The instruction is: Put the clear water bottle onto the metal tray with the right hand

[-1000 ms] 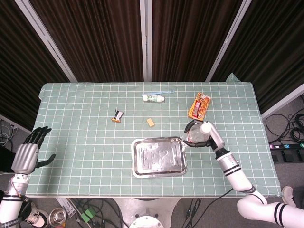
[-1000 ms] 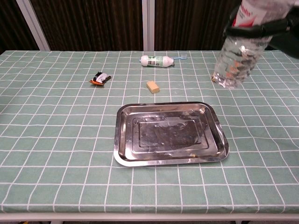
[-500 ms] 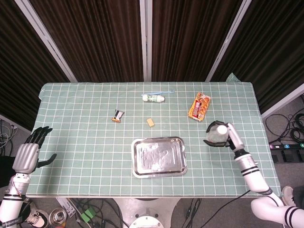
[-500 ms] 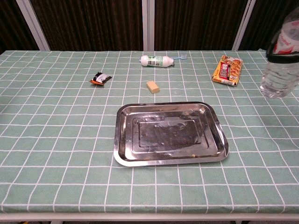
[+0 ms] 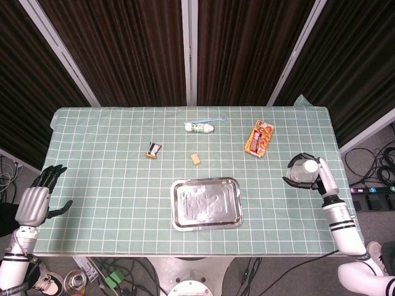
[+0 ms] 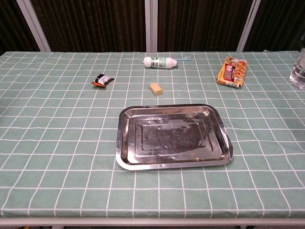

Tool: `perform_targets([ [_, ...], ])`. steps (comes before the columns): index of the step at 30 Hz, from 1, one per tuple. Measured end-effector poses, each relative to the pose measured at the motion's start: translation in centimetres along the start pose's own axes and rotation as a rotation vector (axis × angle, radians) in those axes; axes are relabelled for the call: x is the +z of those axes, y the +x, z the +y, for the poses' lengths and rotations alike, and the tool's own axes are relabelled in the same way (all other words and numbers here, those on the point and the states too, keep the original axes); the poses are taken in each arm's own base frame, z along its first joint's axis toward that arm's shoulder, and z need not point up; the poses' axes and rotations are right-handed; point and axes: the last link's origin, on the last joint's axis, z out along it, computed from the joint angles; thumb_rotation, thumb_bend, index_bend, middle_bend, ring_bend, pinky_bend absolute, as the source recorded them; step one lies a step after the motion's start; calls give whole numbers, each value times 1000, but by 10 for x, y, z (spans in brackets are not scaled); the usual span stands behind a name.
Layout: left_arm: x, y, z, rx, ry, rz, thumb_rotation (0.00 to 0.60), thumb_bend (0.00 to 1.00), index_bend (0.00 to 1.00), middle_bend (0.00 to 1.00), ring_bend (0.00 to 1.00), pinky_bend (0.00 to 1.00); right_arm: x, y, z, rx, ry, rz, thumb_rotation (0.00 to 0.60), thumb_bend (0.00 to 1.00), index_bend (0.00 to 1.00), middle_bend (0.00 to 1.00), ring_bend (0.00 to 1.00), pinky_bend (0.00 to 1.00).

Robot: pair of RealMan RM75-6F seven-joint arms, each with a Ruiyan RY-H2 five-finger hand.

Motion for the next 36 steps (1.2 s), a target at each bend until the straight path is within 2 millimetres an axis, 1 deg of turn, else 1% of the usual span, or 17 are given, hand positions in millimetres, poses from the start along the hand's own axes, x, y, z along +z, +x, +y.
perform_targets([
  [2,0,0,1,7,0,0,600,275,164,180,87,189,8,-18,-5,19,15,-50,600,101,683,574,377,406],
  [3,0,-1,1,9,0,-1,600,275,164,180,87,188,15,-35,-10,36,28,-94,600,101,683,574,377,406],
  [6,1,-3,3,7,0,-4,600,275,164,180,87,189,29,-72,-23,66,62,-179,600,101,684,573,377,406],
  [7,1,-5,4,1,0,-4,600,275,164,180,87,189,30,-75,-24,66,68,-183,600,101,684,573,377,406],
  [8,2,-6,4,-4,0,-5,600,275,164,180,87,189,30,-73,-24,62,70,-176,600,101,684,573,377,406],
  [9,2,-7,4,-7,0,-7,600,275,164,180,87,189,27,-63,-22,50,66,-151,600,101,684,573,376,406],
  [11,1,-9,3,-7,-2,-17,600,275,163,180,87,189,21,-39,-15,24,47,-95,600,101,685,573,376,406],
  [12,0,-9,2,-6,-3,-22,600,276,163,180,87,189,15,-21,-10,7,28,-56,600,101,685,573,376,406],
  [14,0,-9,2,-6,-4,-24,600,276,163,180,87,189,6,-2,-4,-18,3,-22,600,101,685,573,376,406],
  [15,0,-9,2,-6,-5,-22,600,276,163,180,87,189,4,3,-2,-30,-4,-21,600,101,685,573,376,406],
  [17,0,-8,2,-4,-6,-13,600,275,163,180,87,189,5,-5,-2,-28,-4,-47,600,101,685,574,376,406],
  [20,0,-6,3,-4,-3,-1,600,276,163,180,87,189,15,-42,-4,12,7,-132,600,101,686,574,376,406],
  [24,1,-2,3,-1,5,18,600,275,164,180,87,189,34,-113,-10,84,15,-271,600,101,686,574,376,406],
  [27,1,-1,1,1,9,19,600,271,164,180,87,189,45,-158,-18,116,24,-356,600,101,686,574,376,406],
  [31,2,-1,-3,-5,12,23,600,264,164,180,87,189,58,-193,-29,128,40,-422,600,99,687,573,374,406],
  [34,1,-2,-5,-7,14,26,600,265,163,180,87,188,61,-204,-30,125,43,-441,600,55,677,561,365,398],
  [36,1,-2,-7,-9,19,27,600,265,163,180,87,188,61,-206,-28,121,35,-451,600,14,639,531,348,377],
])
